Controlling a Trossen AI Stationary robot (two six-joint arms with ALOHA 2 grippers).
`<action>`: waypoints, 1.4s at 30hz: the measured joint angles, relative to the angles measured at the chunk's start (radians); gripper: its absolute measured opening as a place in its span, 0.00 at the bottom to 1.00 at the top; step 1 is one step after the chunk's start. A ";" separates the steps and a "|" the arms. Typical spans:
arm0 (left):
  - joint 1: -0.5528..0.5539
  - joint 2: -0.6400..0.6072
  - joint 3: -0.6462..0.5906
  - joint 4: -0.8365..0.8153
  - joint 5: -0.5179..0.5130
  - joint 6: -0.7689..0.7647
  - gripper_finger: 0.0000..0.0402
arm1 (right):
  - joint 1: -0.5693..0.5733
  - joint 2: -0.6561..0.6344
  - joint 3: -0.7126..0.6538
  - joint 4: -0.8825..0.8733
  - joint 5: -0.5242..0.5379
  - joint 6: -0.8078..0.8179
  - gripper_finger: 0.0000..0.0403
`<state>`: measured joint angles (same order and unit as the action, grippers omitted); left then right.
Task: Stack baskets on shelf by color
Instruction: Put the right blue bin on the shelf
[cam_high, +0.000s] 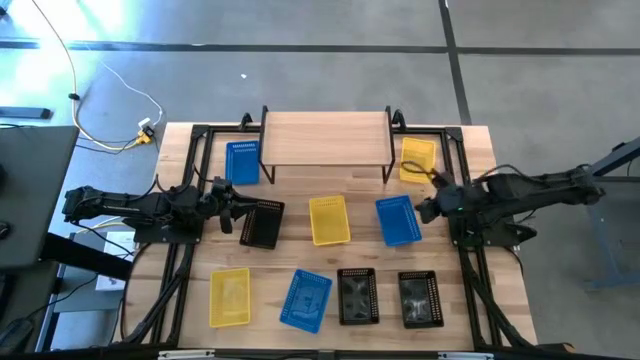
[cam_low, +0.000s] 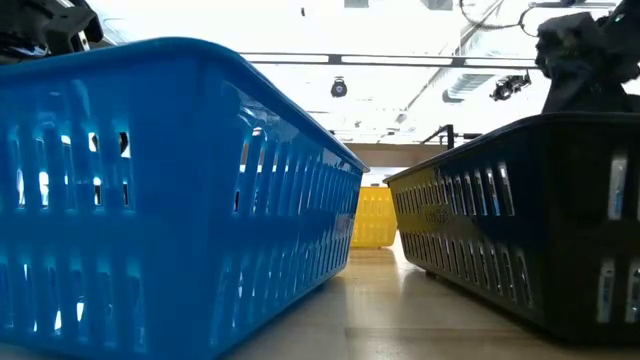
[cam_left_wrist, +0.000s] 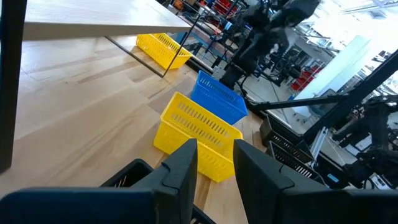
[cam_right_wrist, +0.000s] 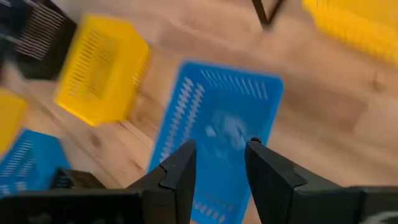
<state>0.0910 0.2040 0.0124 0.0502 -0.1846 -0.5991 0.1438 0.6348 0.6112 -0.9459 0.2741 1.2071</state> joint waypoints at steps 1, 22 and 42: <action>0.000 0.000 0.000 0.000 0.000 0.000 0.23 | 0.000 0.027 -0.002 -0.002 -0.013 0.021 0.31; 0.000 0.000 0.000 0.000 -0.002 0.026 0.23 | 0.000 0.413 -0.003 -0.007 -0.047 0.167 0.31; 0.000 0.000 0.000 0.000 -0.001 0.027 0.23 | 0.000 0.555 -0.004 0.055 -0.093 0.229 0.03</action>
<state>0.0910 0.2040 0.0124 0.0501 -0.1856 -0.5724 0.1436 1.1896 0.6071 -0.8912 0.1815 1.4357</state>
